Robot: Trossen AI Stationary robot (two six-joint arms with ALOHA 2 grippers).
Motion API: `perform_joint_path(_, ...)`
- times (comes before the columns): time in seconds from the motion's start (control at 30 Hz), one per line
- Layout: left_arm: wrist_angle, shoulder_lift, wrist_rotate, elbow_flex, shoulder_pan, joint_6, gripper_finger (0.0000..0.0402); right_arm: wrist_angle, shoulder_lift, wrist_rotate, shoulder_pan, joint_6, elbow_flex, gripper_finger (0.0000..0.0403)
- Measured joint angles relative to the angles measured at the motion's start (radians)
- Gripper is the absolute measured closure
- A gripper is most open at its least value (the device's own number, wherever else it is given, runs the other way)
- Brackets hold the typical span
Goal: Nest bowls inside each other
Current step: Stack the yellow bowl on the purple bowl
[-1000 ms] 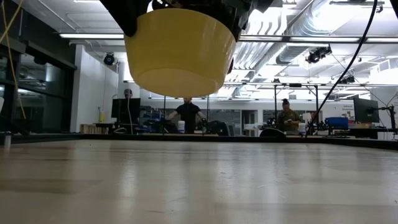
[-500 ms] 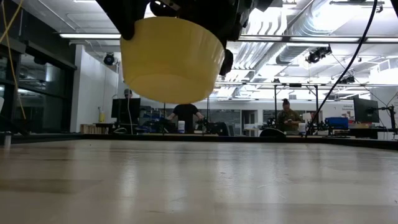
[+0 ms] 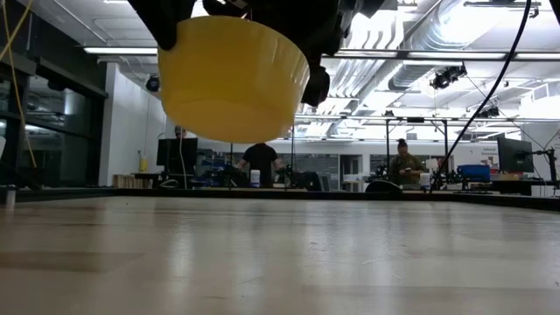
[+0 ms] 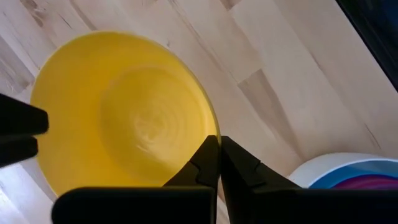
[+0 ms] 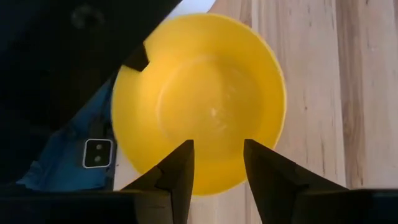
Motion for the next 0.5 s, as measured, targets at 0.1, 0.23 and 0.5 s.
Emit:
perform_joint_path(0.1, -0.013, 0.000, 0.011, 0.000, -0.001, -0.005, 0.0402, 0.000, 0.000, -0.021, 0.000, 0.001, 0.000, 0.0270)
perform_joint_path(0.23, -0.042, 0.000, 0.018, 0.000, -0.001, -0.034, 0.0402, 0.008, -0.003, -0.077, -0.001, 0.020, 0.000, 0.0270)
perform_joint_path(0.5, -0.050, 0.000, 0.018, 0.000, -0.028, -0.040, 0.0402, 0.005, -0.006, -0.118, -0.001, 0.025, 0.000, 0.0270)
